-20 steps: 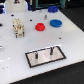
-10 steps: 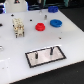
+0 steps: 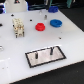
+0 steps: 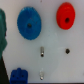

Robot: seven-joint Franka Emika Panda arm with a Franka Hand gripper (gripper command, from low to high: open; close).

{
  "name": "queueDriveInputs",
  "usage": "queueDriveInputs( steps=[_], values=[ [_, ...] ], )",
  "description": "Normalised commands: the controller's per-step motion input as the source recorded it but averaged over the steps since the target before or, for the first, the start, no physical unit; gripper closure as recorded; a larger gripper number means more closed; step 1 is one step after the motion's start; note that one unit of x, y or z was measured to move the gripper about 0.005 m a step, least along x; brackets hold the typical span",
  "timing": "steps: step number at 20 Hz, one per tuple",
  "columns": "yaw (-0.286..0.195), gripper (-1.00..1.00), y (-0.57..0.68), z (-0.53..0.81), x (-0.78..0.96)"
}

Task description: Insert the blue gear onto the right peg, followed by the red gear

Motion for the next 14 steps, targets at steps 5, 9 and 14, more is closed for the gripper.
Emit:
queueDriveInputs(
  steps=[5,9,14],
  values=[
    [0.000,-1.00,0.32,-0.50,-0.43],
    [0.000,-1.00,0.25,-0.55,-0.37],
    [0.000,-1.00,0.14,-0.54,-0.35]
  ],
)
